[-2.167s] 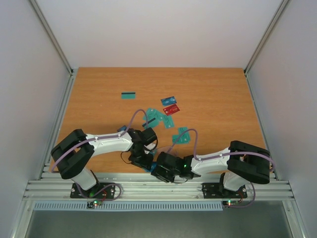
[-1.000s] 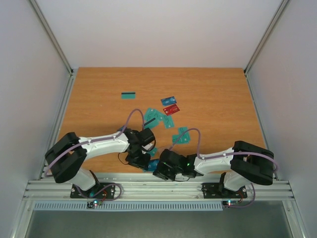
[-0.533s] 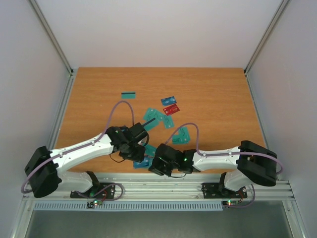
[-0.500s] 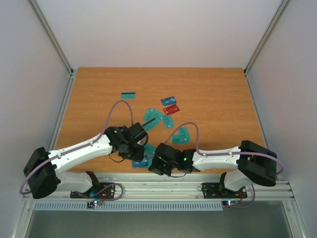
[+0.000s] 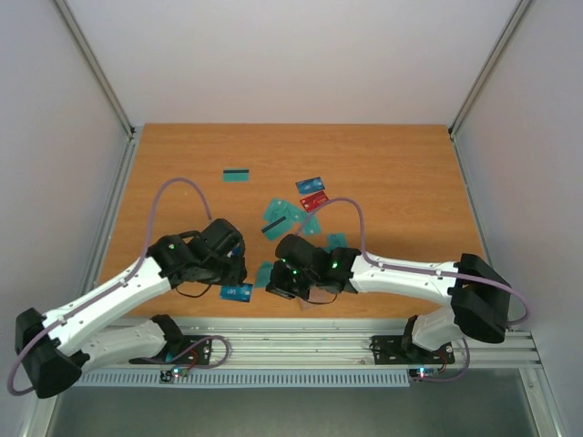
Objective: Put the credit cards into the card holder
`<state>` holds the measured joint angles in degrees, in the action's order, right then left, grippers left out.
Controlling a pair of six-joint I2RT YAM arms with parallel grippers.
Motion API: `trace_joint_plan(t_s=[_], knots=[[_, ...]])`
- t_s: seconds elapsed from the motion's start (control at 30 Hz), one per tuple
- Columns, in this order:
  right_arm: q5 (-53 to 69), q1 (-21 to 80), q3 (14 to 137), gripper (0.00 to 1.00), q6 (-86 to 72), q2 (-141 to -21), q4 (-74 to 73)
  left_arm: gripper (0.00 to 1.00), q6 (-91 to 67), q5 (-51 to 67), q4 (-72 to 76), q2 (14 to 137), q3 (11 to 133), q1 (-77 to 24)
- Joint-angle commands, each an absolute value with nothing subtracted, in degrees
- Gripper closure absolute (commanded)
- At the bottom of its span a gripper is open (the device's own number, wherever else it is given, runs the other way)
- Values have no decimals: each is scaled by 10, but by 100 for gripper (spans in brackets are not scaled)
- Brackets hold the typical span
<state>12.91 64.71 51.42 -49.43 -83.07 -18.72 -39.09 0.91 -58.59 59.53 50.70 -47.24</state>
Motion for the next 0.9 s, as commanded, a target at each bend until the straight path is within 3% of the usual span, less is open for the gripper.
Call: trace_joint_plan(t_s=[0.0, 0.13, 0.23, 0.37, 0.63, 0.87], knots=[[140, 624, 567, 99, -407, -815, -275, 50, -395, -7, -600, 555, 530, -455], [159, 588, 604, 99, -349, -784, -320, 43, -378, 24, -599, 532, 557, -431], [184, 554, 629, 99, -309, -752, -349, 28, -370, 71, -577, 520, 570, -408], [237, 506, 666, 99, -260, -721, -388, 18, -358, 154, -530, 515, 574, -367], [339, 408, 714, 99, -185, -669, -458, 16, -389, 325, -381, 510, 561, -309], [325, 367, 707, 99, -197, -676, -483, 21, -464, 328, -325, 519, 527, -308]])
